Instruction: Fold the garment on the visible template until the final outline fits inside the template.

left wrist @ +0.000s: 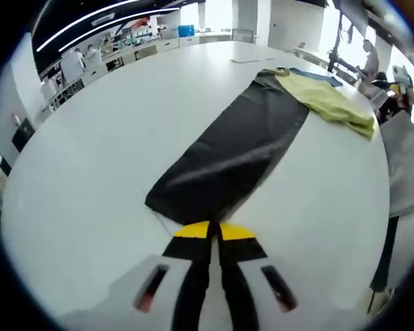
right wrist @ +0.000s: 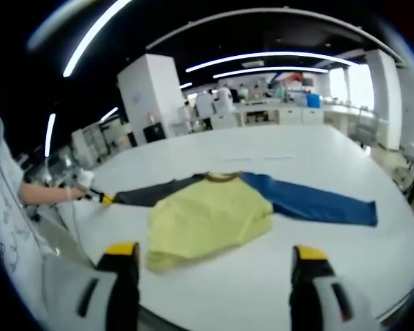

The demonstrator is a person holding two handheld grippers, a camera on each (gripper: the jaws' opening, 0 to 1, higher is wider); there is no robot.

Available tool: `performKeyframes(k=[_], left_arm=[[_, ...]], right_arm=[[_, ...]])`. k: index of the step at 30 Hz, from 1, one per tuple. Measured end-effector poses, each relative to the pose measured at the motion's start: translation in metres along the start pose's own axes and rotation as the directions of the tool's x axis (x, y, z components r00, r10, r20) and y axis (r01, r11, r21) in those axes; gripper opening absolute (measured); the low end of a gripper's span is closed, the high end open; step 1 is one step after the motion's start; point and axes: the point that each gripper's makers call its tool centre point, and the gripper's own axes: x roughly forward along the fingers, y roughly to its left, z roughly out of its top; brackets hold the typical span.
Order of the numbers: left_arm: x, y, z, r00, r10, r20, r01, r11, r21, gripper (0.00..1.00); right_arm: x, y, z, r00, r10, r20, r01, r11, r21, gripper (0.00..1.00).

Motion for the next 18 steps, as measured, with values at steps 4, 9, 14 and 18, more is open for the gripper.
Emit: performKeyframes(k=[4,9,14,18], left_arm=[[-0.003,0.005,-0.003,1.0,0.016,-0.004,-0.016,0.999,-0.03,0.0],[-0.003,0.004,-0.003,0.999,0.034,-0.015,-0.035,0.999,-0.034,0.0],[-0.007,0.002,0.002,0.999,0.045,-0.007,-0.045,0.998,-0.036,0.02],[-0.017,-0.005,0.014,0.998,0.038,0.04,-0.038,0.999,-0.022,0.2]], right_arm=[[-0.001,0.0,-0.001,1.0,0.004,0.003,-0.004,1.0,0.004,0.91],[-0.006,-0.001,-0.006,1.0,0.004,0.005,-0.004,1.0,0.012,0.91],[-0.011,-0.005,-0.007,1.0,-0.003,0.02,0.003,1.0,0.023,0.91],[-0.012,-0.007,-0.009,1.0,-0.002,0.02,0.001,1.0,0.026,0.91]])
